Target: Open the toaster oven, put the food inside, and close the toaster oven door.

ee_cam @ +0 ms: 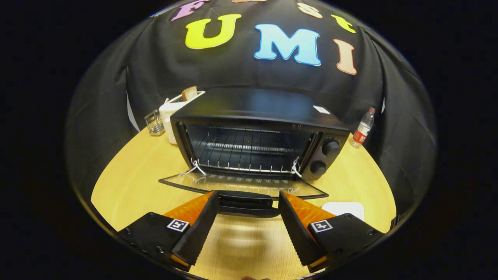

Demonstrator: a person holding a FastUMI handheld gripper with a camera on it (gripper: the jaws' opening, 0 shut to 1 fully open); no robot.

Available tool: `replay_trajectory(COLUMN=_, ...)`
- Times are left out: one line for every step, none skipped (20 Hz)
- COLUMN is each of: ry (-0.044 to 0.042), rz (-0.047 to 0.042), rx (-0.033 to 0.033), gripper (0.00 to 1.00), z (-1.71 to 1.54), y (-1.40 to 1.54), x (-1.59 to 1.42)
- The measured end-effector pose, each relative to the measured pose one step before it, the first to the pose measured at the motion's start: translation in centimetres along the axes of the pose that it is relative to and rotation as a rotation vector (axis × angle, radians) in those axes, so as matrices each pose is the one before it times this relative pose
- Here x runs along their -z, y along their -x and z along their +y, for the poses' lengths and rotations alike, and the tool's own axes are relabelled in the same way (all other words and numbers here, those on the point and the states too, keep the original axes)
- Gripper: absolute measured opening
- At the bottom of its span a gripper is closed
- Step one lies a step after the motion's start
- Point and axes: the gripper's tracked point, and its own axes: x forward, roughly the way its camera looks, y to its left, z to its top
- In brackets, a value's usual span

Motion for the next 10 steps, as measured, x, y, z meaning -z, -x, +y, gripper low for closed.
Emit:
replay_trajectory(ry=0.00616, rz=0.04846, rx=-0.01003, gripper=0.98, z=0.084, y=-0.396, x=1.430)
replay_trajectory(ry=-0.00150, rz=0.04700, rx=-0.01405, gripper=0.98, z=0.160, y=-0.428, x=1.537)
replay_trajectory(ry=-0.00296, rz=0.03487, rx=-0.01246, gripper=0.98, z=0.191, y=-0.545, x=1.121)
replay_trajectory(ry=0.00666, rz=0.02688, rx=0.00428, gripper=0.98, z=-0.239, y=-0.374, x=0.745)
replay_trajectory(ry=0.01185, rz=0.02013, rx=0.00420, gripper=0.98, z=-0.097, y=-0.258, x=0.505)
replay_trajectory(ry=0.01121, rz=0.01237, rx=-0.00543, gripper=0.98, z=-0.046, y=-0.004, x=0.297)
replay_trajectory(ry=0.01021, rz=0.01144, rx=-0.00502, gripper=0.98, z=-0.033, y=0.200, x=0.762)
replay_trajectory(ry=0.00937, rz=0.01127, rx=-0.00864, gripper=0.98, z=-0.057, y=0.333, x=0.390)
replay_trajectory(ry=0.00589, rz=0.00683, rx=-0.01033, gripper=0.98, z=0.127, y=0.332, x=0.375)
replay_trajectory(ry=0.00617, rz=0.00055, rx=-0.00367, gripper=0.98, z=-0.179, y=0.415, x=0.117)
